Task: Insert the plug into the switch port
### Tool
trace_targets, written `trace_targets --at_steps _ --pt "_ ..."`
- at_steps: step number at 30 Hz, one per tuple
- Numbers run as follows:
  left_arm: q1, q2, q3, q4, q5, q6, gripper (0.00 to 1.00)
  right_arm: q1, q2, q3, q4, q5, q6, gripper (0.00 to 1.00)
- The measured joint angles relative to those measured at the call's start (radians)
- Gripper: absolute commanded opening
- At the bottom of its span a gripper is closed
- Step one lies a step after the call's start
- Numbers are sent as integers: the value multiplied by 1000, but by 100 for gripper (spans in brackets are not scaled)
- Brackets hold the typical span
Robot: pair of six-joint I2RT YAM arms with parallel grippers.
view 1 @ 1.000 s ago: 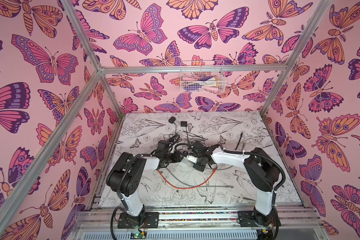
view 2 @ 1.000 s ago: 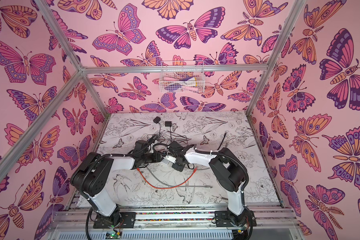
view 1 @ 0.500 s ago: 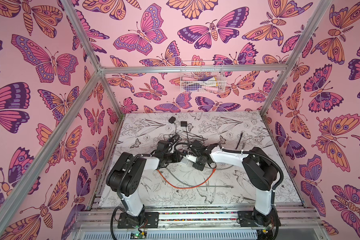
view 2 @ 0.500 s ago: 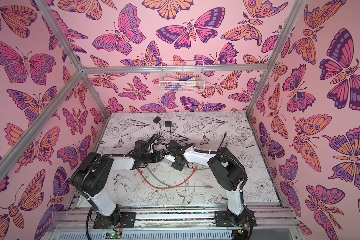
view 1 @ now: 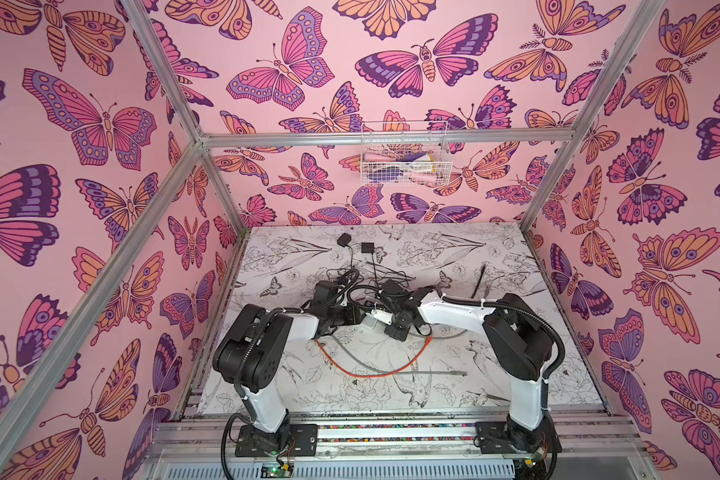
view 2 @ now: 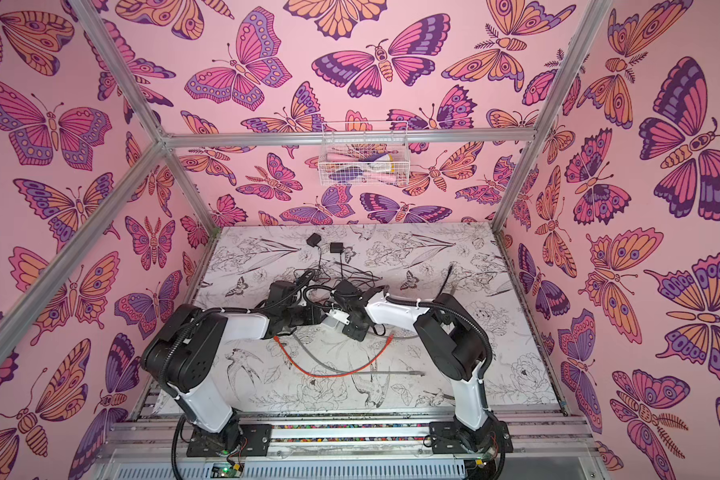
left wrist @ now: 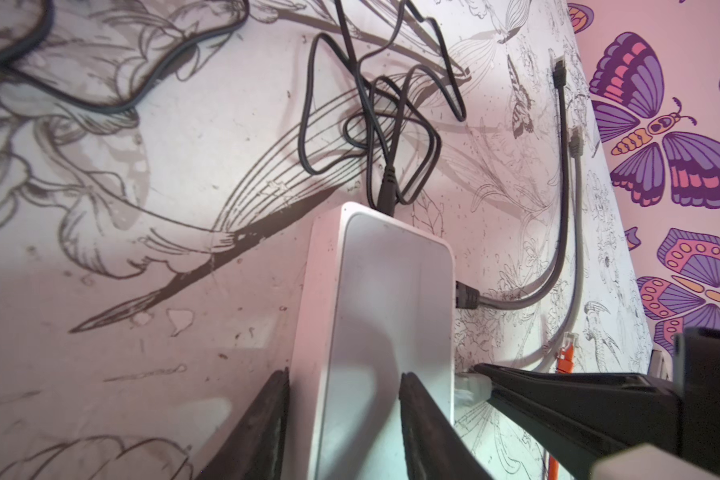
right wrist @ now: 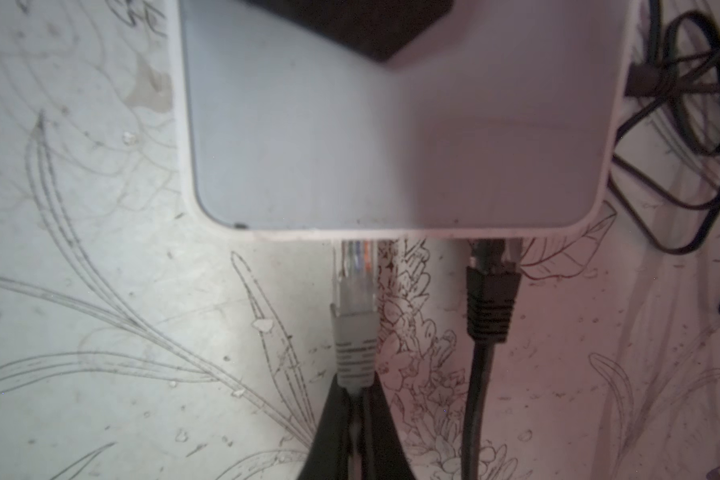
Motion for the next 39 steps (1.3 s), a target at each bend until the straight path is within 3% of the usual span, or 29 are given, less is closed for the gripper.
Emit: trace_targets --at_steps 13,25,39 --pt "3 3 -3 3 24 1 46 0 11 19 -23 -2 12 0" --pt "6 12 -6 25 36 21 43 0 -34 -61 70 -63 10 0" --pt "-24 9 -38 86 -18 39 42 -21 -60 -113 132 -108 23 0"
